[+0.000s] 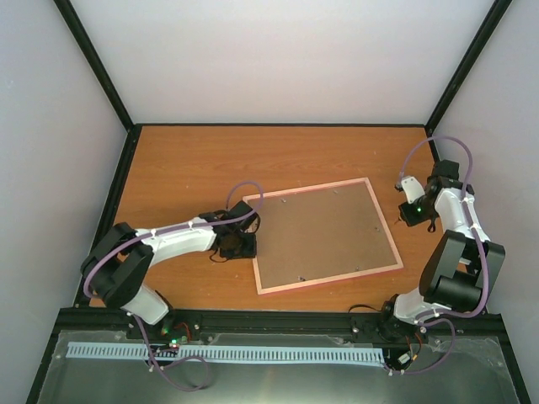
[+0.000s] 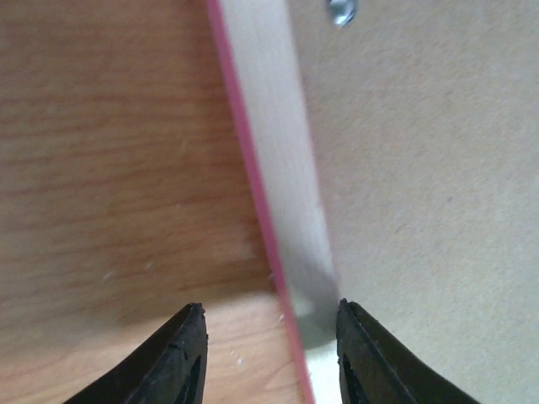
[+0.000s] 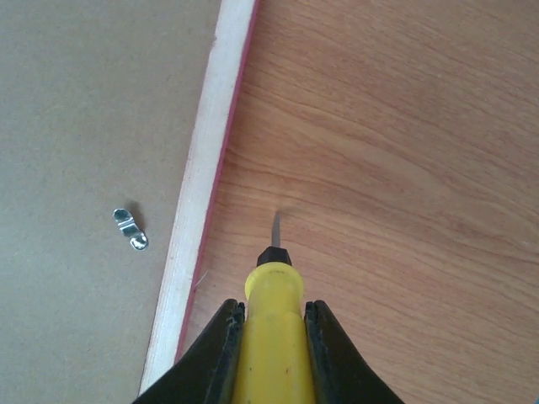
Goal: Take the photo out of the frame
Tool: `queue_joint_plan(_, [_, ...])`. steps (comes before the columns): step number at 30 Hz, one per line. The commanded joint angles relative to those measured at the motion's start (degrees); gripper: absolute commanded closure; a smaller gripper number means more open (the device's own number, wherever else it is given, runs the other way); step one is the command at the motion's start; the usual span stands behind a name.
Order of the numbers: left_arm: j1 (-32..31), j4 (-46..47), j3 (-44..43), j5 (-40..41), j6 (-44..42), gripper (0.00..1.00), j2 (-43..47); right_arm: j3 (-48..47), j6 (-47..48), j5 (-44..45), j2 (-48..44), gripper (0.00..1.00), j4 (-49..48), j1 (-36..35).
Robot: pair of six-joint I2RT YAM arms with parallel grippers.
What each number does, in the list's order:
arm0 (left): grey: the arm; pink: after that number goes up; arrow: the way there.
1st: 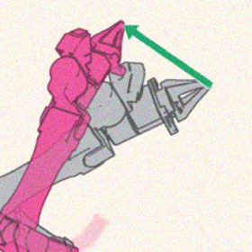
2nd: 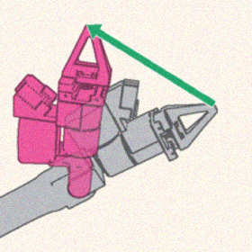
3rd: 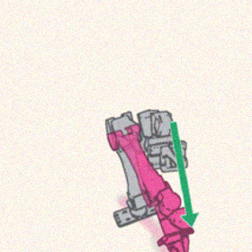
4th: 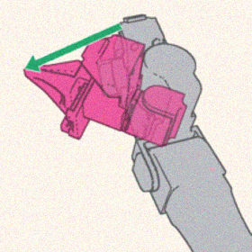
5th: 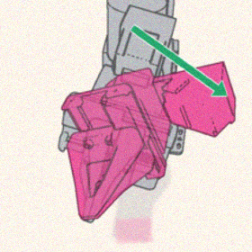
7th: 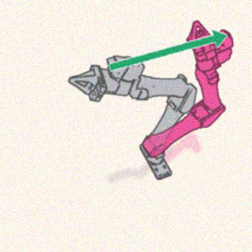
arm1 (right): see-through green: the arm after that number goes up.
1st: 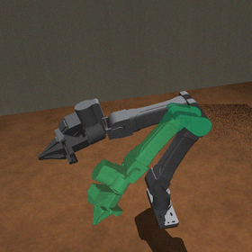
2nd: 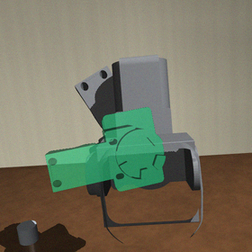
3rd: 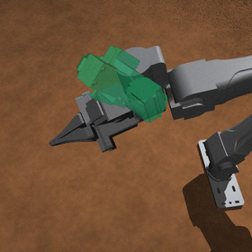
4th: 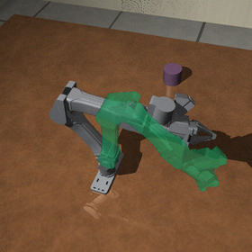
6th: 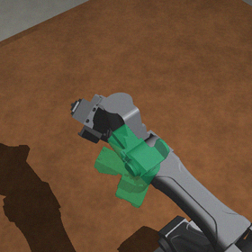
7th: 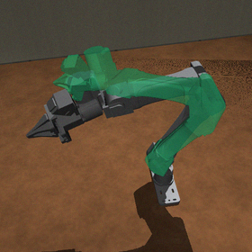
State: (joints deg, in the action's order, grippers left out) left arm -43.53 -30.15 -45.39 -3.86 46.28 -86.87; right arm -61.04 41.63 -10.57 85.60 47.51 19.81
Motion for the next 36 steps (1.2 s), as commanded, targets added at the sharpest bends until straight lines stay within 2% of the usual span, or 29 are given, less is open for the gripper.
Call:
queue_joint_plan(1, [1.1,1.7,-3.8,0.0,-3.5,0.59,-5.2,1.0,5.6,-2.6,0.2,0.97,5.4,0.1])
queue_joint_plan(6, [4.6,2.5,-7.1,0.5,-6.5,0.66,-8.5,1.8,10.7,-6.8,-0.8,0.97,13.0,0.1])
queue_joint_plan(11, [10.7,3.3,-12.2,0.8,-11.8,0.70,-12.1,3.3,16.1,-10.1,-3.1,0.97,19.3,-0.2])
queue_joint_plan(16, [18.7,1.7,-24.8,-0.7,-18.5,0.67,-20.4,5.9,23.8,-13.2,-8.1,0.97,26.5,-4.1])
queue_joint_plan(22, [23.8,-0.1,-40.5,-5.7,-21.7,0.68,-30.3,5.7,22.3,-17.2,-12.3,0.97,28.5,-13.8])
queue_joint_plan(23, [24.0,-0.8,-42.4,-4.9,-21.6,0.66,-31.2,4.9,22.0,-17.9,-12.4,0.97,28.9,-14.6])
queue_joint_plan(26, [24.0,-3.8,-45.7,0.7,-19.5,0.48,-30.7,1.4,20.9,-17.1,-11.0,0.97,29.9,-14.6])
queue_joint_plan(28, [23.9,-5.8,-44.7,3.0,-17.0,0.42,-27.4,-0.9,20.8,-15.9,-10.2,0.97,30.8,-14.0])
queue_joint_plan(31, [23.6,-6.6,-37.7,4.2,-13.4,0.41,-19.0,-4.6,20.2,-15.7,-9.3,0.97,30.5,-13.1])
queue_joint_plan(36, [21.1,-4.8,-20.6,1.6,-7.9,0.41,-2.9,-10.5,9.8,-16.5,-4.8,0.97,19.7,-13.1])
